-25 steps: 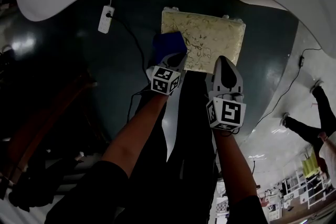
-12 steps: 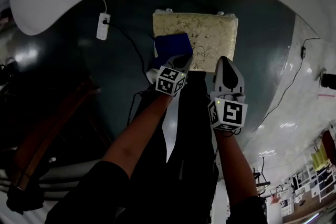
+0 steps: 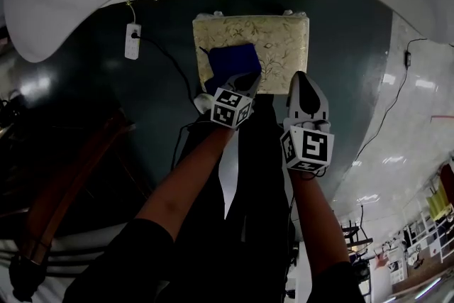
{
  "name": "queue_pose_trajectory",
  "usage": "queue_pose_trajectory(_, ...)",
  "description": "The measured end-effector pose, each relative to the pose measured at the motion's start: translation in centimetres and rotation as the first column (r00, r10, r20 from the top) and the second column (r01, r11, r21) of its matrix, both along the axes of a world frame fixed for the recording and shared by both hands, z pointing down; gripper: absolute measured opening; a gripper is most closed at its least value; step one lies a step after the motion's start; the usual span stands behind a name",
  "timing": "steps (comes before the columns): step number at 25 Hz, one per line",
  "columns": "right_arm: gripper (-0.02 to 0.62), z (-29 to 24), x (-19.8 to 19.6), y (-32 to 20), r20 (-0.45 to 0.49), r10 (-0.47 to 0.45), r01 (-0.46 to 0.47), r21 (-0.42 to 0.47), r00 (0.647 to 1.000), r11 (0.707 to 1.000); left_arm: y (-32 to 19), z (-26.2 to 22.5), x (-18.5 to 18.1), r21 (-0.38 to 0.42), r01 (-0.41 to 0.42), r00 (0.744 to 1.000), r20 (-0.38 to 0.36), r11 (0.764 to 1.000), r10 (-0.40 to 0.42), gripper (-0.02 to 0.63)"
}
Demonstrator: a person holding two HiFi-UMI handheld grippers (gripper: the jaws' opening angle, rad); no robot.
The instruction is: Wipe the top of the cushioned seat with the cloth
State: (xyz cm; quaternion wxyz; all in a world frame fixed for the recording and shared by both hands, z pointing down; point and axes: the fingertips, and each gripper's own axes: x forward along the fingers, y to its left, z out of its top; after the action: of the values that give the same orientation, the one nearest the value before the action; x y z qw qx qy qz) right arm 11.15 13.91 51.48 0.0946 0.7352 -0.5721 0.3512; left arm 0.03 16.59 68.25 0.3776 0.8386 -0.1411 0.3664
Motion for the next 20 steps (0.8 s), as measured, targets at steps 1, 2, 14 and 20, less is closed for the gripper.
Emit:
queue_pose_trajectory(1,0.037,0.0,0.2,0.1,0.0,0.002,-0.002,-0.001,1.0,1.0,0.2,0.0,0.2,-0.002,-0.005,1.0,0.0,1.0,0.005,0.035)
queue_pose_trajectory(2,0.037,0.1,0.4,0.2,0.0,0.003,-0.003,-0.003,1.0,1.0,0.3,0.0,0.4,-0.002,-0.009,1.0,0.0,1.0,0.009,0.035)
queue_pose_trajectory(14,0.037,1.2,3.1,1.7,-0.003,0.048,-0.048,-0.028,0.999,0.998,1.6,0.1,3.1,-0.004,-0.033,0.999,-0.01,0.999,0.033,0.035)
queue_pose_trajectory(20,0.036,1.4,3.8,2.5,-0.004,0.068,-0.068,-0.035,0.998,0.997,2.4,0.0,4.2,-0.008,-0.057,0.998,-0.017,0.998,0.057,0.035)
